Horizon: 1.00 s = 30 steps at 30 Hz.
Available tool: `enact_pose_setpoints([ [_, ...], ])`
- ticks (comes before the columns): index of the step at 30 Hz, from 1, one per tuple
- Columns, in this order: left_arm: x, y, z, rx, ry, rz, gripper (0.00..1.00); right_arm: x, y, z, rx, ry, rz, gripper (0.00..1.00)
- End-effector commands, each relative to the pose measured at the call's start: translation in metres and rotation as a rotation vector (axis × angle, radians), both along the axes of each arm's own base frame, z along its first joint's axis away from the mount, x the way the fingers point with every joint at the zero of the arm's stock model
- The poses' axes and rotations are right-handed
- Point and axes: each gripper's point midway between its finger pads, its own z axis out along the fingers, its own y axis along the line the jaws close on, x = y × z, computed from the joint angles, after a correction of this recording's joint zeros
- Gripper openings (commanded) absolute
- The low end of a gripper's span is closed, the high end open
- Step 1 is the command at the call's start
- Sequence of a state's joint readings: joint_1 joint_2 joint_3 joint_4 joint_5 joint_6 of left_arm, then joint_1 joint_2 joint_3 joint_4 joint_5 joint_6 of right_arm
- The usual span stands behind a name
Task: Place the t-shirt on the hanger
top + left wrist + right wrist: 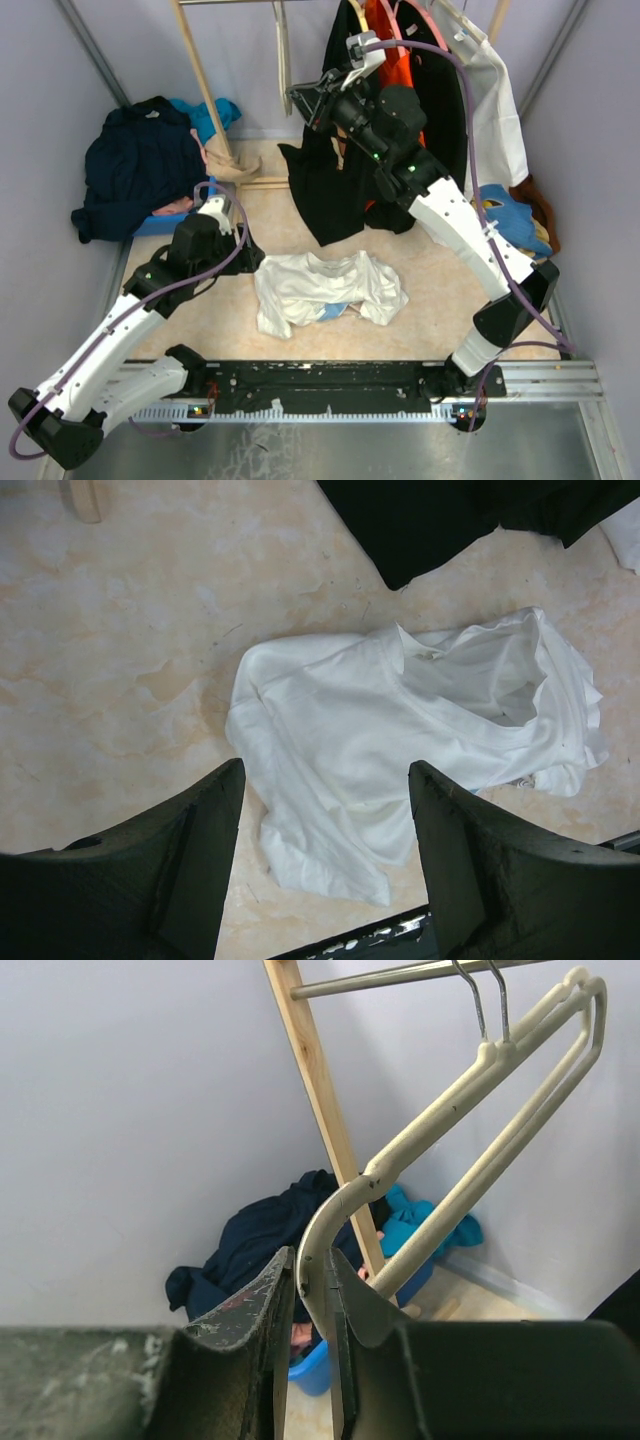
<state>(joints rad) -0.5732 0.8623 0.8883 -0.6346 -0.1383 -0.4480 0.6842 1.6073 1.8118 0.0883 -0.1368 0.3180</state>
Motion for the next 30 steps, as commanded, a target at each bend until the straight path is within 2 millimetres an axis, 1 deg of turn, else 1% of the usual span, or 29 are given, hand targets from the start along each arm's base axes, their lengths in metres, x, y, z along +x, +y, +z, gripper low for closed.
enact_pose_setpoints([
  [1,0.002,-0.003,0.012,-0.021,-0.022,-0.007,0.73,-0.014,-0.016,0.034,0.060,-0.079,-0.007,0.17],
  [6,0.002,-0.004,0.011,-0.024,-0.018,-0.010,0.72,-0.008,-0.022,0.033,0.055,-0.069,-0.042,0.14],
  [9,0.002,-0.004,0.012,-0.022,-0.019,-0.010,0.72,-0.006,-0.020,0.033,0.049,-0.069,-0.041,0.15],
  [11,0.003,-0.003,0.014,-0.023,-0.026,-0.007,0.72,-0.007,-0.016,0.034,0.044,-0.074,-0.015,0.22],
  [12,0.003,-0.003,0.013,-0.021,-0.024,-0.007,0.73,-0.006,-0.013,0.033,0.043,-0.073,-0.003,0.29],
  [13,0.003,-0.004,0.014,-0.024,-0.027,-0.007,0.72,-0.007,-0.011,0.034,0.047,-0.074,0.006,0.40],
  [14,0.004,-0.004,0.014,-0.025,-0.028,-0.008,0.73,-0.008,-0.010,0.035,0.052,-0.077,0.016,0.46],
  [15,0.005,-0.005,0.015,-0.026,-0.031,-0.009,0.73,-0.009,-0.008,0.036,0.057,-0.080,0.026,0.49],
  [18,0.007,-0.006,0.018,-0.028,-0.034,-0.009,0.72,-0.008,-0.003,0.035,0.068,-0.070,0.044,0.62],
  [19,0.007,-0.007,0.019,-0.030,-0.036,-0.010,0.72,-0.005,-0.001,0.034,0.067,-0.060,0.029,0.65],
  [20,0.008,-0.007,0.020,-0.029,-0.038,-0.012,0.72,-0.005,0.001,0.037,0.063,-0.061,0.018,0.68],
  [21,0.008,-0.007,0.020,-0.029,-0.039,-0.012,0.72,0.000,0.010,0.028,0.040,-0.050,0.008,0.70],
  [23,0.008,-0.006,0.021,-0.027,-0.042,-0.010,0.72,0.004,0.023,0.022,0.012,-0.045,-0.023,0.70],
  [24,0.007,-0.005,0.021,-0.025,-0.042,-0.008,0.73,0.007,0.027,0.021,-0.010,-0.042,-0.060,0.69],
  [25,0.006,-0.004,0.021,-0.024,-0.044,-0.007,0.73,0.008,0.035,0.017,-0.039,-0.036,-0.085,0.67],
  [26,0.005,-0.003,0.020,-0.020,-0.043,-0.004,0.73,0.012,0.038,0.014,-0.065,-0.025,-0.134,0.64],
  [27,0.004,-0.002,0.019,-0.019,-0.043,-0.002,0.73,0.020,0.041,0.005,-0.096,-0.008,-0.184,0.59],
  [28,0.003,0.000,0.020,-0.019,-0.047,0.001,0.73,0.024,0.041,0.000,-0.124,0.003,-0.219,0.54],
  [30,0.002,0.002,0.019,-0.019,-0.049,0.004,0.73,0.031,0.039,-0.003,-0.140,0.027,-0.271,0.45],
])
